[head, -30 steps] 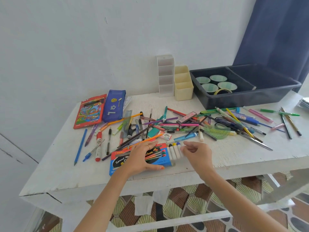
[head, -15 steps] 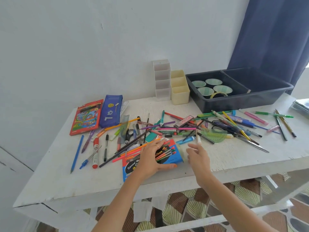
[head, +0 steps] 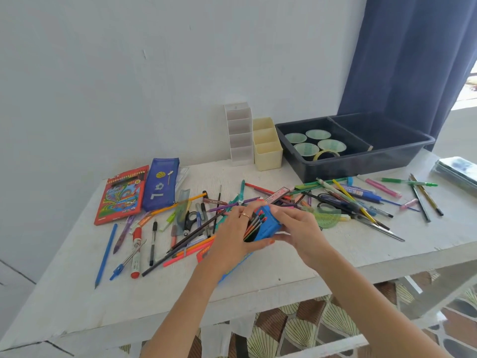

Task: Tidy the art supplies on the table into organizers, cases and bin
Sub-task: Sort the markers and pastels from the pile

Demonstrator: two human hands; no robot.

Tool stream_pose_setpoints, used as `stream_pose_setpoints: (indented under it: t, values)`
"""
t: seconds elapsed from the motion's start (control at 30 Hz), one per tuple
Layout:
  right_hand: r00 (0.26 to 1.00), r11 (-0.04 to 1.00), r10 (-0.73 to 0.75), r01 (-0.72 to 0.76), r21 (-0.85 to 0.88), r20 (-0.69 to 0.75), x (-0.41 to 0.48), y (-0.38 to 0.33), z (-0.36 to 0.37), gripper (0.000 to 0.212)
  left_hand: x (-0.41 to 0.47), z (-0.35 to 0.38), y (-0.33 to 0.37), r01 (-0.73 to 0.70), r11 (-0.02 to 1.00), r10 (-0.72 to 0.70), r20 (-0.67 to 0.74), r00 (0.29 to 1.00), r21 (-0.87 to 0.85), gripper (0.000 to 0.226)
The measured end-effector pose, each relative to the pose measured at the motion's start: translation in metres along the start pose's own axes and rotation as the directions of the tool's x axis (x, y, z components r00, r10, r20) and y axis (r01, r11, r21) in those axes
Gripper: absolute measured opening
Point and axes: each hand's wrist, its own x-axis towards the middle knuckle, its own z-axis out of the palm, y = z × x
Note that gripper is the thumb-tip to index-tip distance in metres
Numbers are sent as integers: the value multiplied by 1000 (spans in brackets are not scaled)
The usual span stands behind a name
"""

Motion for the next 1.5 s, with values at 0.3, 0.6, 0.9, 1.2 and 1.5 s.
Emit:
stream_pose_setpoints:
  t: [0.3, 0.6, 0.9, 1.2, 1.5]
  values:
    - [987, 988, 118, -128, 81, 113, 10, -1, -13, 24, 7, -13, 8, 34, 986, -11, 137, 991, -165, 61]
    - [980, 988, 97, -117, 105, 176, 17, 1, -14, 22, 18, -21, 10, 141, 958, -69, 276, 959, -251, 43]
    - [979, 980, 163, -175, 95, 121, 24, 6, -14, 32, 6, -9, 11, 64, 931, 5, 189, 982, -358, 42]
    - [991, 991, 71, -57, -125, 114, 15, 12, -5, 32, 0, 4, 2, 102, 801, -102, 34, 994, -590, 97]
    - [998, 997, 13, -17, -72, -57, 10, 31, -15, 42, -24, 29, -44, 281, 950, -305, -212, 928, -138, 43]
